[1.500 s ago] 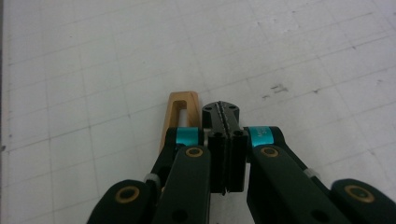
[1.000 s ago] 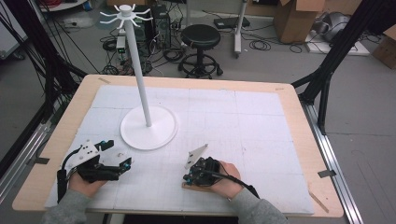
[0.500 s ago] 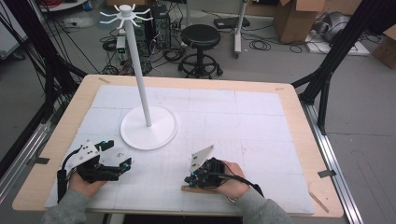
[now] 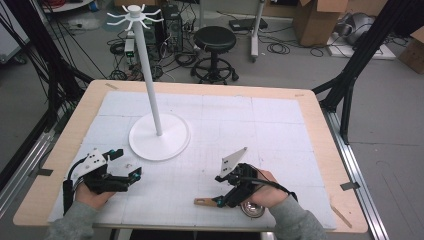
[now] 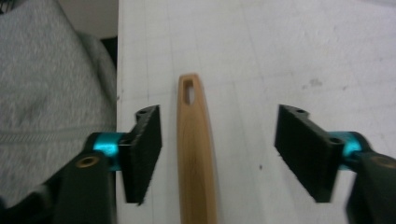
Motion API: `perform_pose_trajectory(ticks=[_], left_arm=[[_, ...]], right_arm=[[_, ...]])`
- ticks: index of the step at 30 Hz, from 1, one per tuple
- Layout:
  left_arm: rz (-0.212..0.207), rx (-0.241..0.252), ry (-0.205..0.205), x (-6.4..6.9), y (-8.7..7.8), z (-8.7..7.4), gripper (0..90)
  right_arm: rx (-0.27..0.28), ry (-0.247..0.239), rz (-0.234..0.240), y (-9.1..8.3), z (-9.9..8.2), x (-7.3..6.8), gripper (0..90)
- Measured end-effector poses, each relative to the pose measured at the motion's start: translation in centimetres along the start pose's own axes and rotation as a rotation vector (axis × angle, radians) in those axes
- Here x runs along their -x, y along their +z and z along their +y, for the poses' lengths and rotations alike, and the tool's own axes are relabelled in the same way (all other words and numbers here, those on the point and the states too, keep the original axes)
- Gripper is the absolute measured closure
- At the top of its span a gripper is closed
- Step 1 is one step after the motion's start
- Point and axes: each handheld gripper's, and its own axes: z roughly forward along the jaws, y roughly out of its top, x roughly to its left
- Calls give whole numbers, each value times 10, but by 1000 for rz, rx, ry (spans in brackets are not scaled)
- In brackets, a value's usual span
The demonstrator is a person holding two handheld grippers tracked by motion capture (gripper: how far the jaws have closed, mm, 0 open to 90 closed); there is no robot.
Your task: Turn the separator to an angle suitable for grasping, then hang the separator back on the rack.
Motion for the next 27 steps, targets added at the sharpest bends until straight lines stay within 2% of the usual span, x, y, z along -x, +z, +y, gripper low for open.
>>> perform_pose_trajectory(ticks=[3,7,9,13,16,23,27], left_arm=[[-1,-2,3,0,0,0,18],[-5,-3,-3,0,1,0,18],[-5,-9,-2,0,1,-1,18],[-6,-15,-2,1,1,-1,18],[-7,-12,0,2,0,-1,18],[-8,-13,1,2,1,-1,18],[-7,-11,-3,1,2,-1,18]], right_arm=[[-38,-8,2,-5,-2,-1,237],[-45,-7,-40,-13,-3,-2,118],[-57,-10,-48,-16,-4,-2,5],[-97,-28,-44,-18,-7,-2,5],[-172,-36,-63,-16,-9,-3,5],[-245,-37,-61,-5,-13,-3,6],[-261,-32,-40,-1,-14,-2,7]])
